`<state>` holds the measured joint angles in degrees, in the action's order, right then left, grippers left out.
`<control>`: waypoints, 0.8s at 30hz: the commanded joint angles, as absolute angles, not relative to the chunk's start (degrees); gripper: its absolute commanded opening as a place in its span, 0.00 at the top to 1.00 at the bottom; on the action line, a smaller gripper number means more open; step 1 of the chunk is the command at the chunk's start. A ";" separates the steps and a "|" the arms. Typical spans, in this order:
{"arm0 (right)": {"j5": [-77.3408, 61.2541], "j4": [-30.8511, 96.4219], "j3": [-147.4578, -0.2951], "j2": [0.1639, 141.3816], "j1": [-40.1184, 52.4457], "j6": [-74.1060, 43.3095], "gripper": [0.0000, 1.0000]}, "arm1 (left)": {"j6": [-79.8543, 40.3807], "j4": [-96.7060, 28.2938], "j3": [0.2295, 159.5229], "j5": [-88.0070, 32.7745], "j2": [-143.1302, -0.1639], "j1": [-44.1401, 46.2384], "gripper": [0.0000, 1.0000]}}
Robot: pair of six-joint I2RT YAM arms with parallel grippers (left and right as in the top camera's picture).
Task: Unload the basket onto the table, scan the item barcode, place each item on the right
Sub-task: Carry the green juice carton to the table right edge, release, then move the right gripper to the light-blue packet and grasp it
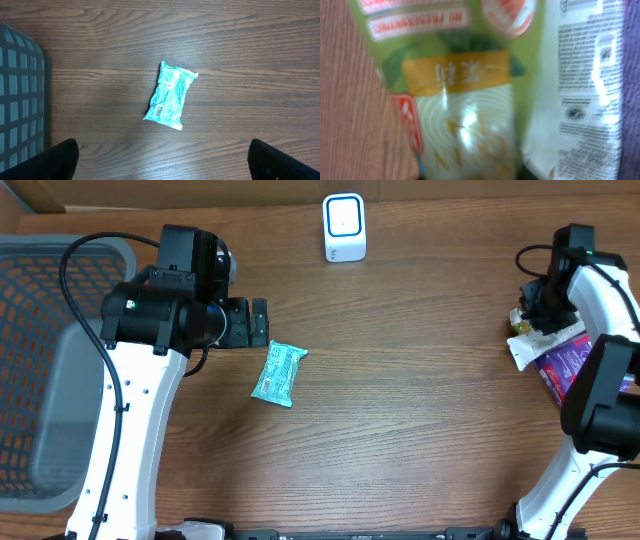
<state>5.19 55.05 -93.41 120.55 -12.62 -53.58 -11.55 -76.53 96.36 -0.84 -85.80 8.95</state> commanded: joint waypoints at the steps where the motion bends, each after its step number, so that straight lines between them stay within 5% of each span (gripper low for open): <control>1: 7.70 54.96 -93.76 119.70 -13.89 -49.63 0.27 | -10.70 -76.44 96.53 -1.06 -86.24 9.02 0.00; 3: 7.68 55.02 -93.80 119.68 -14.13 -46.76 0.14 | -10.70 -76.44 96.53 -1.06 -86.24 9.02 0.01; 9: 7.46 59.90 -97.32 118.89 -14.22 -42.98 0.00 | -10.70 -76.44 96.53 -1.06 -86.24 9.02 0.00; 16: 6.00 66.65 -107.07 113.51 -13.47 -39.42 0.00 | -10.70 -76.44 96.53 -1.06 -86.24 9.02 0.00; 24: -19.44 67.05 -110.89 108.38 -6.28 -28.69 0.00 | -10.70 -76.44 96.53 -1.06 -86.24 9.02 0.00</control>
